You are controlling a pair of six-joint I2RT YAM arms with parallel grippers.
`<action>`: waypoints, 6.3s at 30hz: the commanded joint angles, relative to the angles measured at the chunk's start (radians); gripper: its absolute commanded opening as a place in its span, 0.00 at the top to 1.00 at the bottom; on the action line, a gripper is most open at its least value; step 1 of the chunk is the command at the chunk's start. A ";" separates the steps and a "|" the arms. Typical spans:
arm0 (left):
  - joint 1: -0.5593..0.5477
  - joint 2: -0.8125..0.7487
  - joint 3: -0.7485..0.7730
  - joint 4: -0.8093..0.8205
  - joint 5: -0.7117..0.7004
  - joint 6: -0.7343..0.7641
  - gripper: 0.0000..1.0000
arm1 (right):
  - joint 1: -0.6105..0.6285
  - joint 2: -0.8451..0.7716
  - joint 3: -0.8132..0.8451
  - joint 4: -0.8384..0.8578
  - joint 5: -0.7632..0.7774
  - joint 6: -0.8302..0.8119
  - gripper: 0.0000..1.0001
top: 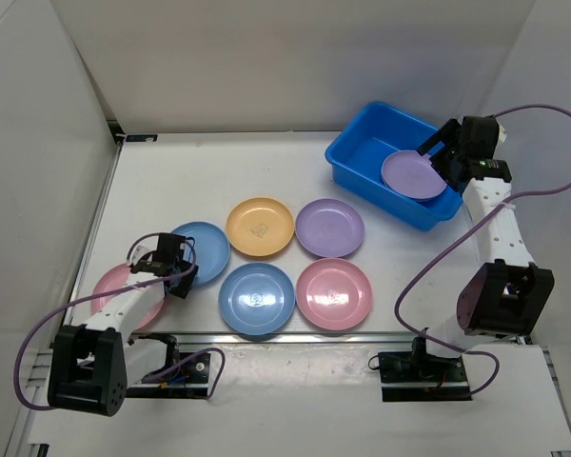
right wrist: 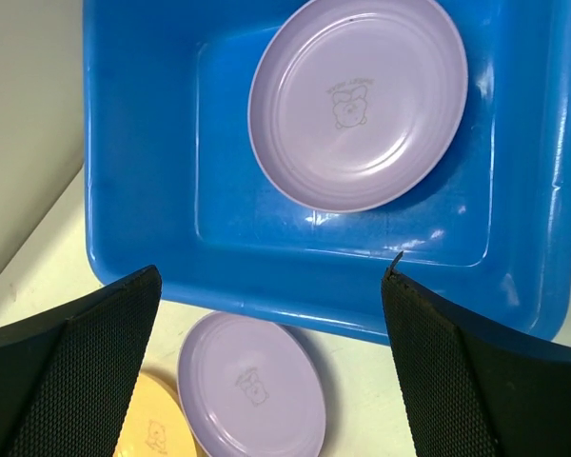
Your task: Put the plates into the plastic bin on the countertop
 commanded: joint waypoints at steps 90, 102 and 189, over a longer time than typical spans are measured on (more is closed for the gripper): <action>-0.161 0.103 0.500 0.164 0.091 0.846 0.01 | -0.139 0.480 0.323 -0.119 0.132 0.163 0.50; -0.164 0.121 0.518 0.156 0.110 0.849 0.01 | -0.055 0.211 0.229 -0.002 -0.053 -0.235 0.12; -0.138 0.265 0.546 0.121 0.194 0.835 0.01 | -0.087 0.374 0.158 -0.002 0.287 0.102 1.00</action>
